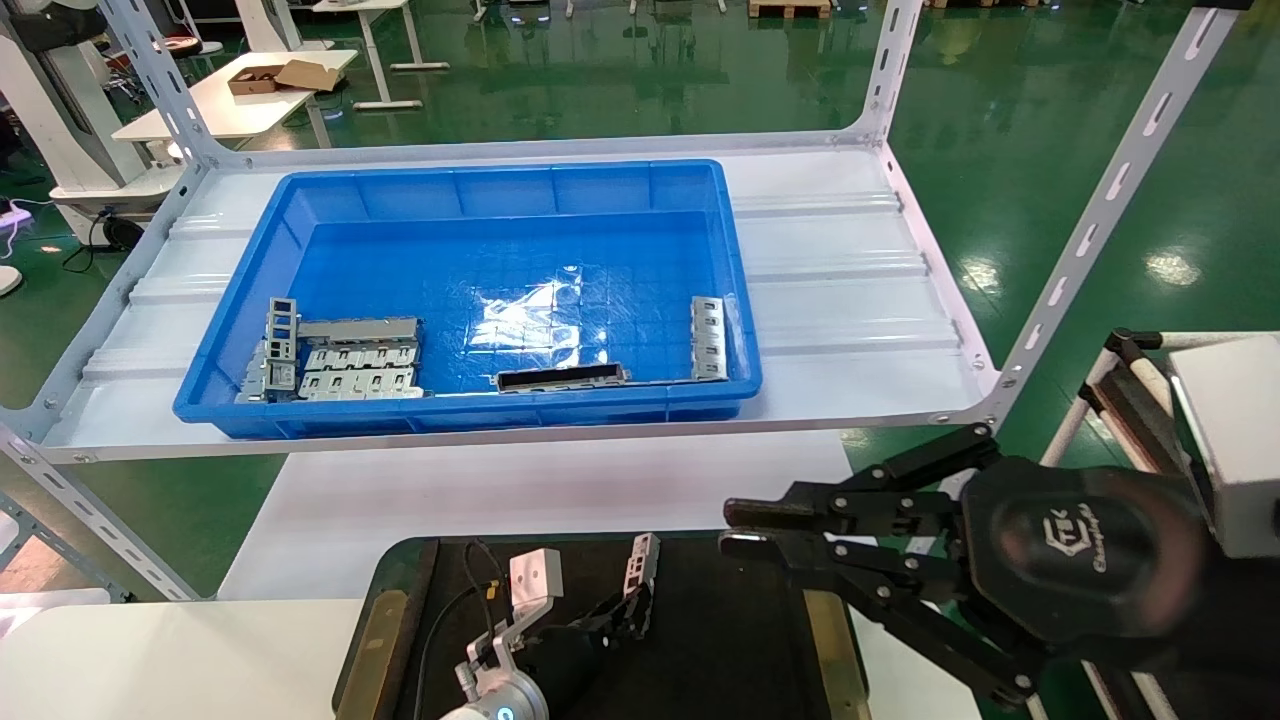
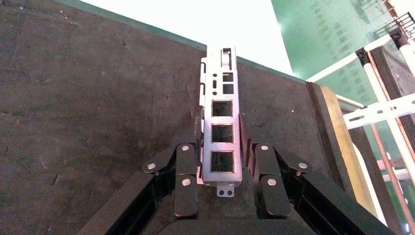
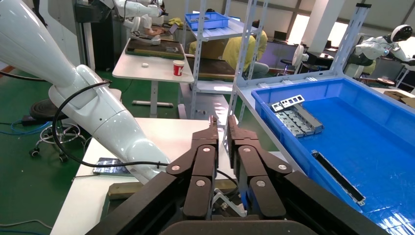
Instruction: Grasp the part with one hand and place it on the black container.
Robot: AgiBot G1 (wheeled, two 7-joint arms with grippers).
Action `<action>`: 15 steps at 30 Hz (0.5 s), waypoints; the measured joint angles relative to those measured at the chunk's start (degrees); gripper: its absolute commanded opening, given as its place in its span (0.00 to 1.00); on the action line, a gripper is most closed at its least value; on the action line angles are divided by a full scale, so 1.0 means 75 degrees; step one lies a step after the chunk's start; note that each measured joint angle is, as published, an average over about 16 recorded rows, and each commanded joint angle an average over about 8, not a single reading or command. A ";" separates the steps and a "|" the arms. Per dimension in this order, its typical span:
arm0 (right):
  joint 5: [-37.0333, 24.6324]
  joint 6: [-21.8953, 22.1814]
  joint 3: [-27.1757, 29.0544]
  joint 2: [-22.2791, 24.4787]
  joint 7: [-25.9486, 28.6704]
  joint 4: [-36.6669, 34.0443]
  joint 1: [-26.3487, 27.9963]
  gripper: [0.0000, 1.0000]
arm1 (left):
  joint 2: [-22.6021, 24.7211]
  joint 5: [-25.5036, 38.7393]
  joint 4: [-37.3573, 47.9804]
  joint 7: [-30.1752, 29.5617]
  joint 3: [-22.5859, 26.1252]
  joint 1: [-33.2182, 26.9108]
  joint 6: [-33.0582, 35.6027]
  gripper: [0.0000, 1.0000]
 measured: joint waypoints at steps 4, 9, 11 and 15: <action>0.0001 0.0000 -0.0001 0.0000 0.0000 0.0000 0.0000 1.00 | -0.0020 -0.0151 -0.0049 0.0074 0.0201 -0.0090 -0.0084 1.00; 0.0001 0.0001 -0.0002 0.0001 -0.0001 0.0000 0.0000 1.00 | -0.0135 -0.0336 -0.0142 0.0231 0.0497 -0.0244 -0.0174 1.00; 0.0001 0.0001 -0.0002 0.0001 -0.0001 0.0000 0.0001 1.00 | -0.0219 -0.0402 -0.0203 0.0316 0.0633 -0.0330 -0.0190 1.00; 0.0002 0.0001 -0.0003 0.0001 -0.0001 0.0000 0.0001 1.00 | -0.0484 -0.0470 -0.0444 0.0538 0.0915 -0.0527 -0.0197 1.00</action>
